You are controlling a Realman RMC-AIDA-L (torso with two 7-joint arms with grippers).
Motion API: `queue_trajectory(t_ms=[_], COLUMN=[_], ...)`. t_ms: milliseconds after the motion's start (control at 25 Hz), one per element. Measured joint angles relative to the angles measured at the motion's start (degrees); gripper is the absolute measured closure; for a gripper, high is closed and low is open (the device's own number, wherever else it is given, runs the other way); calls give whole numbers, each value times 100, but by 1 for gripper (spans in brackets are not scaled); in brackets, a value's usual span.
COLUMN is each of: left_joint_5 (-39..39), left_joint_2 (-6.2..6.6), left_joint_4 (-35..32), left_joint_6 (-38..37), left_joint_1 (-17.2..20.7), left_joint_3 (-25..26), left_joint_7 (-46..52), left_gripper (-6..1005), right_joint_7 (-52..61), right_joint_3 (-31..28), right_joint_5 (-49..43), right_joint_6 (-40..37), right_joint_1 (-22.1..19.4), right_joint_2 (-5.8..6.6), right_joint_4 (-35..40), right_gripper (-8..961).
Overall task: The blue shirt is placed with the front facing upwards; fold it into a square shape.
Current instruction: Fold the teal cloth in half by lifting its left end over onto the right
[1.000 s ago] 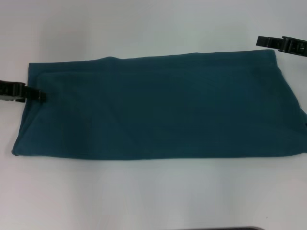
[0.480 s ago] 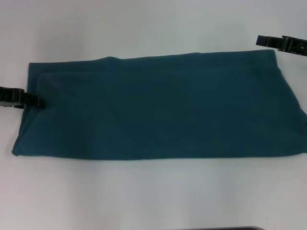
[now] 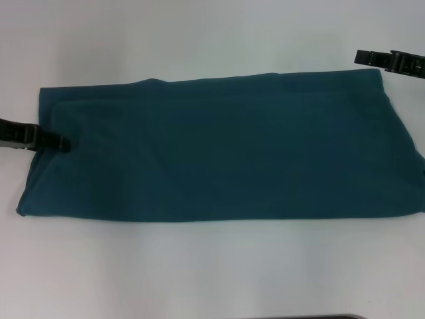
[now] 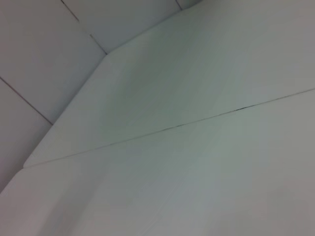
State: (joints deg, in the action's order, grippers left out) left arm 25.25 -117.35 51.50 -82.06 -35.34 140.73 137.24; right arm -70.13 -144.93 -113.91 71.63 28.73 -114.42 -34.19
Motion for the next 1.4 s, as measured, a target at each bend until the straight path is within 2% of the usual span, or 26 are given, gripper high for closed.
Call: queue_trajectory(t_ms=[240, 720, 1400], left_joint_5=[6, 15, -35], left_joint_2=[-58, -91, -54], left_joint_4=[11, 14, 17], left_joint_6=[-4, -3, 51], left_joint_1=[-9, -89, -24], left_joint_3=[-10, -26, -28], left_joint_7=[-4, -14, -13], left_gripper=[353, 363, 378], right_joint_7=[0, 0, 0], right_joint_3=[0, 0, 0], right_joint_5=[0, 0, 0], right_joint_6=[0, 0, 0], right_joint_1=[0, 0, 0], right_joint_2=[0, 0, 0], right_joint_4=[0, 0, -9], right_gripper=[783, 782, 780])
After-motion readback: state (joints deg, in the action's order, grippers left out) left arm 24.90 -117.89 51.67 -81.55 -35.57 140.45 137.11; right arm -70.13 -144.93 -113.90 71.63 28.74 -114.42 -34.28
